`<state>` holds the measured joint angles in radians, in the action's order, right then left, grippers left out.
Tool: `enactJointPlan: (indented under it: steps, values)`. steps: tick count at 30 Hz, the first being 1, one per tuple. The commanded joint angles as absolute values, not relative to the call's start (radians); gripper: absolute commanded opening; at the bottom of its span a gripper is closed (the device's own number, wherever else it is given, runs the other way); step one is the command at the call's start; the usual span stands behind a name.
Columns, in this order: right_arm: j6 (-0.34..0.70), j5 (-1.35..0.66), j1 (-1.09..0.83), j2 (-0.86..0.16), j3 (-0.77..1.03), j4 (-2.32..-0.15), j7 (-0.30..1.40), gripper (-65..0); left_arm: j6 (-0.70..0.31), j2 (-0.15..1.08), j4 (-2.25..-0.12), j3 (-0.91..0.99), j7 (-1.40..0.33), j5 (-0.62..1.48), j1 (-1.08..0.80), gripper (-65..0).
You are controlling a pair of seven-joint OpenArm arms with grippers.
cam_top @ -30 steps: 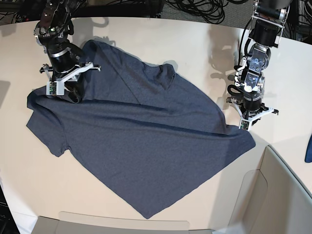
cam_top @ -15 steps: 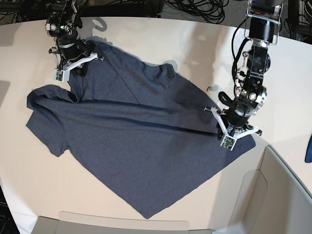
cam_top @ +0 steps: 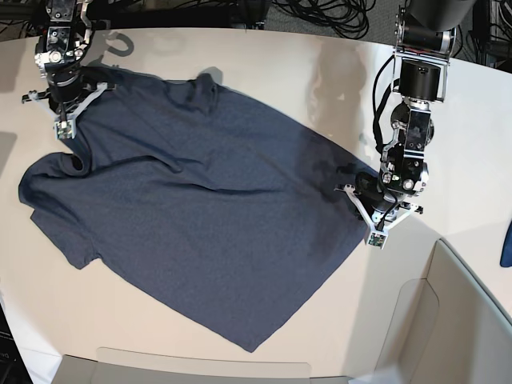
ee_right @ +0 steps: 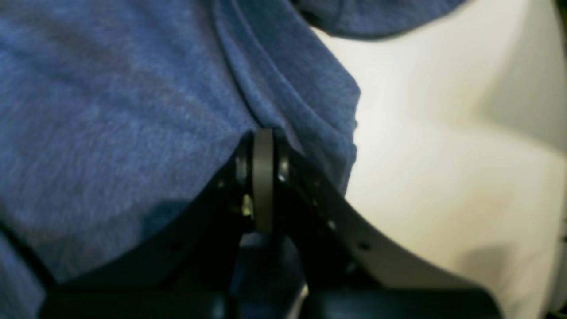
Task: Layout the t-shirt on the table in an organized manner, then fold the t-shirt properly
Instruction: 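Pull the shirt corners apart with both grippers to stretch it flat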
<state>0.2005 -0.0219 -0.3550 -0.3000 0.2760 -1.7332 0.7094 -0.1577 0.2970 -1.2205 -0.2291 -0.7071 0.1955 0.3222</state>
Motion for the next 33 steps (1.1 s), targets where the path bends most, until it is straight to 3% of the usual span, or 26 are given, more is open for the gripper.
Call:
enactJointPlan:
  steps: [1,7,11,15,21,27,33]
  values:
    - [0.196,-0.015,-0.34,-0.335,0.278,-1.716,0.723,-65.0,-0.156,0.306,-1.239,-0.225,-0.691,0.199,0.341,-58.0]
    - [0.208,-0.01,-0.182,-0.433,0.277,-1.569,0.723,-65.0,-0.154,0.309,-1.291,-0.219,-0.691,0.193,0.245,-58.0]
    - [0.298,-0.008,-0.05,-0.453,0.277,-1.489,0.723,-65.0,-0.153,0.312,-1.379,-0.217,-0.704,0.191,0.159,-58.0]
    - [0.318,-0.008,0.047,-0.444,0.275,-1.428,0.725,-65.0,-0.15,0.317,-1.442,-0.211,-0.722,0.191,0.074,-58.0]
    - [0.32,-0.007,0.188,-0.427,0.183,-1.33,0.725,-65.0,-0.045,0.329,-1.544,-0.128,-0.757,0.191,-0.031,-58.0]
    - [0.317,-0.007,0.326,-0.403,0.045,-1.213,0.725,-65.0,-0.038,0.329,-1.639,-0.073,-0.763,0.191,-0.137,-58.0]
    - [0.317,-0.007,0.397,-0.334,0.024,-1.144,0.725,-65.0,-0.036,0.329,-1.646,-0.042,-0.757,0.191,-0.203,-58.0]
